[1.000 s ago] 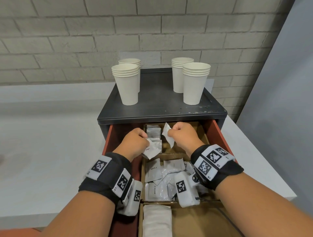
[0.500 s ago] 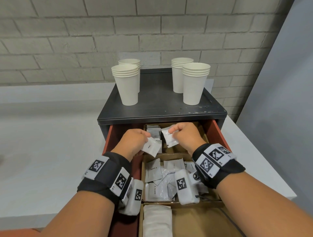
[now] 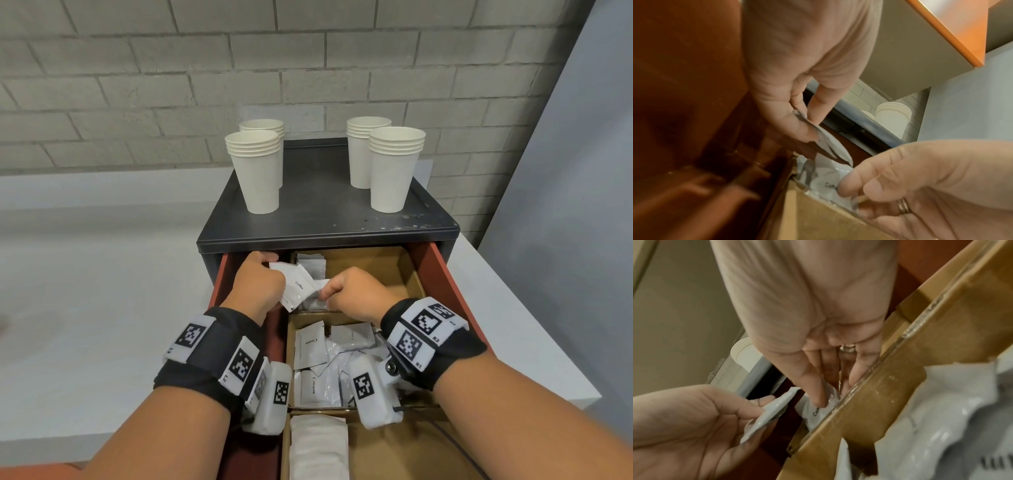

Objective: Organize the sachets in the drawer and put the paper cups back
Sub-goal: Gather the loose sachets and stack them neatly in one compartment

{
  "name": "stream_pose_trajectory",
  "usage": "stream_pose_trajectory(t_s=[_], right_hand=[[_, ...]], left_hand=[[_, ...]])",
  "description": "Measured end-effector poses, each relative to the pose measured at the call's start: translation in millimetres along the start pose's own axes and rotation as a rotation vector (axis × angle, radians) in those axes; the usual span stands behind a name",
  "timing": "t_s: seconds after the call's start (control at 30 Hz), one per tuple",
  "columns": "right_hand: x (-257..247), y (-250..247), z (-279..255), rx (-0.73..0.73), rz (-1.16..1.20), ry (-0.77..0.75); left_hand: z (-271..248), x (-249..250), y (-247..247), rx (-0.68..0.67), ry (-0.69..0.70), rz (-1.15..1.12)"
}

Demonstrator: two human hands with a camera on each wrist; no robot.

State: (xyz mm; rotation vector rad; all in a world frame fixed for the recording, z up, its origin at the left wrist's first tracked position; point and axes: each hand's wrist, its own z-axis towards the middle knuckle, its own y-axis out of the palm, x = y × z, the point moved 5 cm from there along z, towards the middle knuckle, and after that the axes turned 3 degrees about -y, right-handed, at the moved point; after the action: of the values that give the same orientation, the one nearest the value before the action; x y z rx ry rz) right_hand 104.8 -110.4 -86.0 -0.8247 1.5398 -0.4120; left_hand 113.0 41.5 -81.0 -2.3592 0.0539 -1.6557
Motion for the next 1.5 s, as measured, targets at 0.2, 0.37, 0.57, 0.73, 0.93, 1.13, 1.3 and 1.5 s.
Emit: stream_pose_trajectory(t_s=[0.2, 0.37, 0.57, 0.73, 0.93, 1.13, 1.3, 1.5], right_hand=[[0.3, -4.3, 3.1, 0.073, 0.042, 0.048], [1.2, 2.0, 3.8, 0.002, 0.103, 0.099], [-3.1, -11.3, -5.6, 0.071, 0.563, 0.13], [-9.4, -14.2, -5.8, 0.116, 0.484, 0.011], [-1.2, -20.1, -7.6, 0.164, 0.445, 0.086], [2.7, -27.1, -9.4, 0.136, 0.492, 0.391], [2.8, -19.2, -6.8, 0.014, 0.346, 0.468], [7.1, -12.5, -4.3, 0.087, 0.275, 0.195]], left_hand=[[-3.3, 2.0, 1.6, -0.014, -0.019, -0.089], [-6.3, 3.7, 3.3, -0.037, -0.036, -0.093], [-11.1, 5.2, 8.8, -0.139, -0.049, -0.091], [-13.1, 5.4, 15.1, -0.173, -0.065, -0.131], [-7.1, 6.1, 4.9, 0.0, -0.179, -0.14], [-2.2, 7.4, -2.2, 0.087, -0.192, -0.051], [-2.8, 11.1, -3.2, 0.088, -0.1, -0.017], [-6.7, 8.7, -4.2, 0.048, 0.004, -0.035]])
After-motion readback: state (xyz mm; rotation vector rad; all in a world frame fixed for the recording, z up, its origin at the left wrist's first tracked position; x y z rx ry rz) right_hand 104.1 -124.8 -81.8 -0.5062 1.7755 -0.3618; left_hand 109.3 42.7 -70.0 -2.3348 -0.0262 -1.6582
